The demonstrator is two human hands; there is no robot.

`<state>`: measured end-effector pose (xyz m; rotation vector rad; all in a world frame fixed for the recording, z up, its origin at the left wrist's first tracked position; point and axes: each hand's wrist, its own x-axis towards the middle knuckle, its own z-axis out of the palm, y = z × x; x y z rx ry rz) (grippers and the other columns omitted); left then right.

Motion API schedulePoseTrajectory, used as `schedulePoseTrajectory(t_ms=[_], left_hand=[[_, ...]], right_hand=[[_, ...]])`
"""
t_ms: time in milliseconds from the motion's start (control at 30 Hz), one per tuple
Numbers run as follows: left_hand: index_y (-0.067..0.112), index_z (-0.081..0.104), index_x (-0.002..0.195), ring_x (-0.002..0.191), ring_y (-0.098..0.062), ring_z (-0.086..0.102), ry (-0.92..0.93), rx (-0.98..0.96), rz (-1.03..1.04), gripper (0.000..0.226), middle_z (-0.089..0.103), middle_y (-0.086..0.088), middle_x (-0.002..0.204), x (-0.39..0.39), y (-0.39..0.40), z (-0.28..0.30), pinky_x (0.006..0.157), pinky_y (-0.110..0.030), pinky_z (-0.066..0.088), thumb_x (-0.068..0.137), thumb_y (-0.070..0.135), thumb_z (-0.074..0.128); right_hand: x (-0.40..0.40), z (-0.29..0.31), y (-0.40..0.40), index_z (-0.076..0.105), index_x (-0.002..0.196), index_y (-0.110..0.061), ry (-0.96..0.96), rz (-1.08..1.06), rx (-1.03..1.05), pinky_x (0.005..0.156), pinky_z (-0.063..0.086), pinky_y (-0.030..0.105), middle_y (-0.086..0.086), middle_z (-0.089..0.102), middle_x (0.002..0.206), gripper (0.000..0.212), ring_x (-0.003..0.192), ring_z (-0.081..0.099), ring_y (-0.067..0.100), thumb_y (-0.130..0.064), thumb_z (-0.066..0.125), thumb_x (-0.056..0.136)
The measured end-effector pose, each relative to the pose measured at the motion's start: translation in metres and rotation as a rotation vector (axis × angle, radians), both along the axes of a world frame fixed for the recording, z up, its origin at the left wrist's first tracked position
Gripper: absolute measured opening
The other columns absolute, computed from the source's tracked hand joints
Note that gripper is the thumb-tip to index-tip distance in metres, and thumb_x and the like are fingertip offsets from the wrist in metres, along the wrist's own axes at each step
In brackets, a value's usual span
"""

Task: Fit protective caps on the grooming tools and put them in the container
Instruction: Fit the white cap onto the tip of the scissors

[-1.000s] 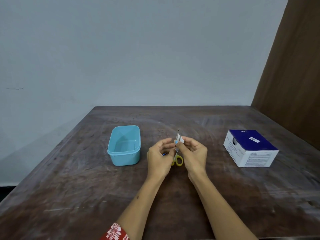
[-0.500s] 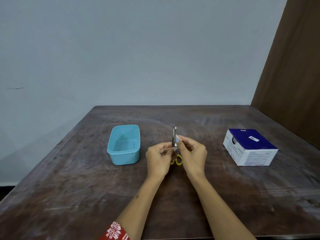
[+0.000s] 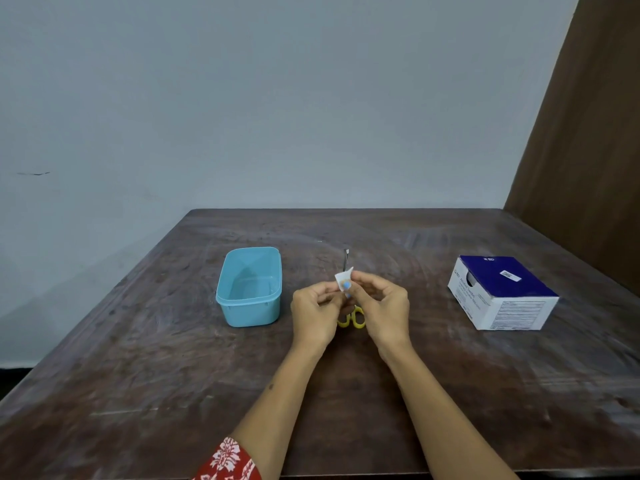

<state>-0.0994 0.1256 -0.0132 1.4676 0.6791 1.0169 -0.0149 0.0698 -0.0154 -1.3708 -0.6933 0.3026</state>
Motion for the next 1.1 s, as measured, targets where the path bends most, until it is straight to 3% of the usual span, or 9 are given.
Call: schedulePoseTrajectory(t_ms=[100,233,433,533,600,733,867,967,1100], left_hand=[[-0.002,0.069,0.095,0.068,-0.014,0.071,-0.015,-0.017,-0.048,0.019,0.073,-0.009,0.078,-0.0006,-0.001,0.0017,0.059,-0.022,0.056,0.086,-0.01,0.055],[-0.002,0.069,0.093,0.061,-0.01,0.07,-0.021,-0.06,-0.17,0.017,0.072,0.003,0.062,-0.0007,-0.0066,0.0049,0.053,-0.016,0.053,0.082,-0.011,0.059],[-0.001,0.07,0.095,0.059,-0.01,0.068,-0.045,-0.041,-0.049,0.019,0.072,-0.007,0.074,-0.0008,-0.0034,0.0048,0.05,-0.016,0.05,0.084,-0.01,0.058],[0.0,0.07,0.096,0.064,-0.009,0.07,-0.037,-0.028,-0.062,0.02,0.071,-0.001,0.074,-0.0007,-0.0036,0.0037,0.053,-0.015,0.051,0.084,-0.011,0.057],[-0.003,0.069,0.097,0.066,-0.01,0.071,-0.048,-0.039,-0.066,0.02,0.072,-0.003,0.074,0.0001,-0.0043,0.0038,0.055,-0.017,0.053,0.084,-0.012,0.057],[-0.006,0.067,0.095,0.063,-0.013,0.07,-0.088,-0.088,-0.067,0.017,0.071,-0.008,0.074,0.0008,-0.0035,0.0036,0.058,-0.019,0.056,0.084,-0.012,0.056],[-0.005,0.068,0.096,0.066,-0.015,0.071,-0.094,-0.084,-0.063,0.017,0.072,-0.003,0.071,0.0,-0.003,0.0033,0.059,-0.02,0.056,0.084,-0.011,0.057],[-0.004,0.069,0.096,0.067,-0.015,0.071,-0.105,-0.09,-0.061,0.019,0.072,-0.006,0.074,-0.0001,-0.0032,0.004,0.061,-0.02,0.057,0.083,-0.011,0.058],[-0.001,0.069,0.097,0.069,-0.015,0.071,-0.115,-0.096,-0.078,0.02,0.073,-0.007,0.078,-0.001,-0.0036,0.0039,0.062,-0.02,0.057,0.083,-0.01,0.059]], right_hand=[[-0.0019,0.0012,0.0,0.073,0.091,-0.023,-0.037,0.018,-0.021,0.065,0.058,0.045,0.002,0.068,0.089,0.012,0.073,0.068,0.024,-0.017,0.072,0.081],[-0.0013,0.0067,-0.0023,0.07,0.084,-0.027,-0.052,-0.045,0.052,0.047,0.053,0.027,0.002,0.062,0.094,0.008,0.061,0.064,0.008,-0.019,0.069,0.084],[-0.0032,0.0055,-0.0012,0.073,0.085,-0.024,-0.059,0.032,-0.027,0.062,0.059,0.046,0.003,0.061,0.1,0.01,0.075,0.068,0.027,-0.014,0.071,0.081],[-0.0031,0.0063,-0.0025,0.071,0.087,-0.035,-0.04,0.037,0.007,0.056,0.057,0.035,0.006,0.063,0.094,0.027,0.073,0.068,0.022,-0.009,0.07,0.082],[-0.0026,0.0069,-0.004,0.07,0.099,-0.03,0.015,0.05,0.059,0.051,0.054,0.03,0.006,0.068,0.086,0.032,0.064,0.067,0.016,-0.005,0.071,0.08],[-0.0017,0.0077,-0.0045,0.068,0.084,-0.019,0.103,0.031,0.087,0.061,0.056,0.049,0.008,0.072,0.083,0.019,0.061,0.066,0.019,-0.006,0.077,0.074],[-0.0006,0.0052,-0.0021,0.073,0.082,-0.021,0.133,0.044,0.059,0.067,0.057,0.054,0.019,0.071,0.089,0.014,0.07,0.068,0.031,-0.008,0.075,0.077],[0.0,0.0043,-0.0013,0.075,0.081,-0.025,0.113,0.058,0.051,0.072,0.058,0.046,0.014,0.068,0.1,0.015,0.084,0.068,0.031,-0.01,0.073,0.079],[-0.002,0.0054,-0.0014,0.073,0.081,-0.023,0.079,0.095,0.067,0.059,0.056,0.029,0.007,0.064,0.102,0.018,0.075,0.067,0.014,-0.007,0.066,0.086]])
